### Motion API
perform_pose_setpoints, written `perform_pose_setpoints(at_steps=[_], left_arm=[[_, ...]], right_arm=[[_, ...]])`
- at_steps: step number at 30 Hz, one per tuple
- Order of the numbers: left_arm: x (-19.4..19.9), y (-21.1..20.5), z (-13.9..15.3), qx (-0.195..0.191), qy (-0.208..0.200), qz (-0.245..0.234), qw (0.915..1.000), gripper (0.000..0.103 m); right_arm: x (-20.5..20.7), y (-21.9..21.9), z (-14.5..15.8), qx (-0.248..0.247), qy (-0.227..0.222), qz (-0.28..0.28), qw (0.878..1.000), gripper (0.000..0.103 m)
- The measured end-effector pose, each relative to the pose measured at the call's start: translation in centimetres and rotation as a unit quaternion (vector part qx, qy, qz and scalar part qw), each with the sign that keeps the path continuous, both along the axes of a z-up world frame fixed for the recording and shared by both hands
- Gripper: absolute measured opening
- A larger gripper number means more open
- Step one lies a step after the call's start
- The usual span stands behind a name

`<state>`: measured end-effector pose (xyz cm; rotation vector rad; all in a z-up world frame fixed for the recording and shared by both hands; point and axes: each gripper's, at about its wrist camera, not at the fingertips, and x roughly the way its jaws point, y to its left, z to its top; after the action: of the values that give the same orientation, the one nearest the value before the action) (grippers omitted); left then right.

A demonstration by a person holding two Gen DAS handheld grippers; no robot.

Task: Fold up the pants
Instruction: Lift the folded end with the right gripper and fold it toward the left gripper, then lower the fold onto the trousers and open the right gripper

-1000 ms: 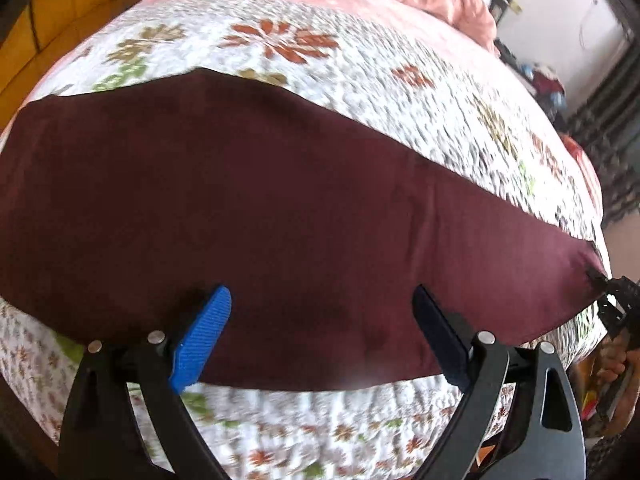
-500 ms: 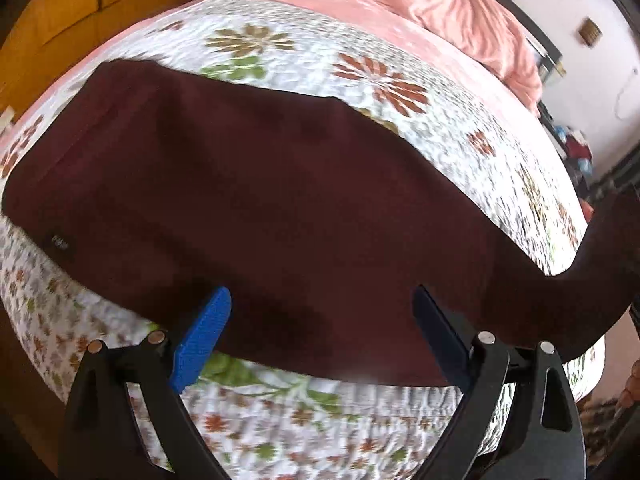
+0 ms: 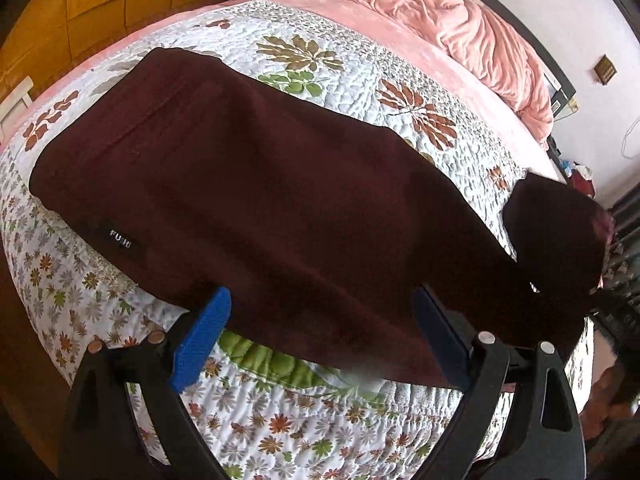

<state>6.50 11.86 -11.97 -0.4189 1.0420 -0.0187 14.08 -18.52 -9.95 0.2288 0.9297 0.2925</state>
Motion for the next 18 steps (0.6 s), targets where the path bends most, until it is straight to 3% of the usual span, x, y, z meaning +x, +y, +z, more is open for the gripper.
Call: perform_pose_setpoints(at_steps=[7,8,9,11,14,18], left_arm=[[-0.3,0.4,0.4,0.003,-0.004,0.005,1.0,0.092],[-0.4,0.4,0.4,0.004,-0.003,0.005,1.0,0.092],[-0.4,0.4,0.5,0.004,-0.003,0.005,1.0,0.092],[-0.4,0.5,0.6,0.005,-0.003,0.007,1.0,0.092],[-0.2,0.3,1.0,0.004,-0.005,0.006,1.0,0.092],[0.1,-1.0,2.6,0.014,-0.026,-0.01,0.9995,0.092]], right_arm=[[-0.3,5.1,-4.4,-0.056,0.008,0.055,0.997,0.023],[-0.3,5.3,-4.8,-0.056,0.013,0.06,0.997,0.029],[-0.4,5.3,-5.2,-0.049,0.019,0.066,0.996,0.043],[-0.6,4.9,-5.7,-0.006,0.037,0.082,0.996,0.061],[-1.0,4.0,-5.3,0.057,0.053,0.097,0.992,0.067],[-2.4,0.0,-2.5,0.126,0.039,0.088,0.987,0.073]])
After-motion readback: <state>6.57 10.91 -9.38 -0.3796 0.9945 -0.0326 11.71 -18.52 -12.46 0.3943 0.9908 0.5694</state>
